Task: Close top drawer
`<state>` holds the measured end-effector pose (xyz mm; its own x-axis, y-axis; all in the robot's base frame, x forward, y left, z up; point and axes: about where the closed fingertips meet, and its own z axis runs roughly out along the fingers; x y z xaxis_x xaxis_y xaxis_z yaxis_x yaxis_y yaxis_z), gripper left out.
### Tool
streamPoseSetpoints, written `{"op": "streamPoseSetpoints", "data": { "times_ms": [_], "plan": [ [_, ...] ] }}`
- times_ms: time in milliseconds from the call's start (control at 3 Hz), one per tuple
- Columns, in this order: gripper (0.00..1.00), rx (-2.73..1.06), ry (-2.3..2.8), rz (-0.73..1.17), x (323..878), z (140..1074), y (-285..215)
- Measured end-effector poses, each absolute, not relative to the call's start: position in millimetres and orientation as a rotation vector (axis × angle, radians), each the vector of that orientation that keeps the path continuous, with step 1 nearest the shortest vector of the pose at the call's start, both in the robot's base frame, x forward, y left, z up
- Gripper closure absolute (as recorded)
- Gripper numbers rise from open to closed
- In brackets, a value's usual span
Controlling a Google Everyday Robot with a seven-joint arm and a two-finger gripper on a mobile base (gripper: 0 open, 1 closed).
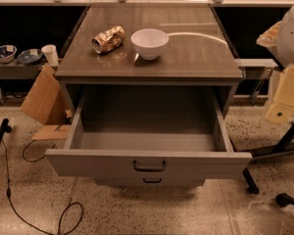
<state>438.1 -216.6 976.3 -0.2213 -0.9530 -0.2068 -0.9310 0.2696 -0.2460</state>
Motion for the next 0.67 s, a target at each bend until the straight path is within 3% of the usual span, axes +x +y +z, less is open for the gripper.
{"op": "streamPoseSetpoints", "data": {
  "times_ms": [667],
  "plan": [
    [0.0,-1.832,2.119,-0.146,433.2,981.8,-195.2]
  ]
}}
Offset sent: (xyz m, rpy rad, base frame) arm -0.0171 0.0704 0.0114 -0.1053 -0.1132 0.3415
